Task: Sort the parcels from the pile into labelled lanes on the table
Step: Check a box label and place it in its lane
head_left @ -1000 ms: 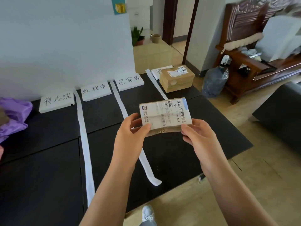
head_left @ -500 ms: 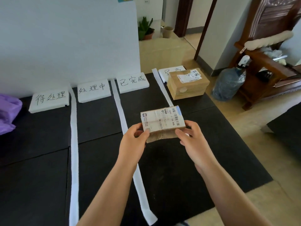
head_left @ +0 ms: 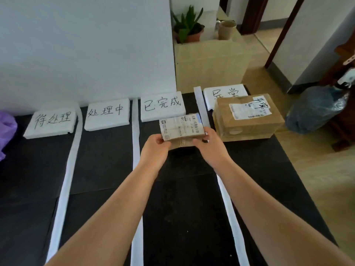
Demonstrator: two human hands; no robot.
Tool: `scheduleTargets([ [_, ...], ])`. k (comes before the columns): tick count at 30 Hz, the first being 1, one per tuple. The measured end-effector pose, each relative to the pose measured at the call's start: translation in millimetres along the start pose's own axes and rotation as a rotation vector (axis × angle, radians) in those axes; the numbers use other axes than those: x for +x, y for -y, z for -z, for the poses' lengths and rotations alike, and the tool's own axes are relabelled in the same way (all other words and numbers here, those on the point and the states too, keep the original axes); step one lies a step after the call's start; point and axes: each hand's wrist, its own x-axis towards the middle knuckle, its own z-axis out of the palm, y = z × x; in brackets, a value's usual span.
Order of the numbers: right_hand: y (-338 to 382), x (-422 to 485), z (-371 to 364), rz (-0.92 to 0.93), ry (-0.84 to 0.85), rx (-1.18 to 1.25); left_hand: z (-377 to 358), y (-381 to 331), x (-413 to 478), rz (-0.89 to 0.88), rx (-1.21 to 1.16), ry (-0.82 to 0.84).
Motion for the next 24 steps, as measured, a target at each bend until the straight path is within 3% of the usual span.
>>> scheduleTargets([
  [11,-11,100,-18,0.038,0.028,-0.106,-25,-7,76,0.019,-0.065,0.058],
  [18,-16,104,-24,0.004,0.012,-0.117,-24,-2,79,0.024,-0.076,0.069],
  [24,-20,81,-24,-0.060,-0.056,-0.124,-18,8,57,0.149,-0.068,0.026],
])
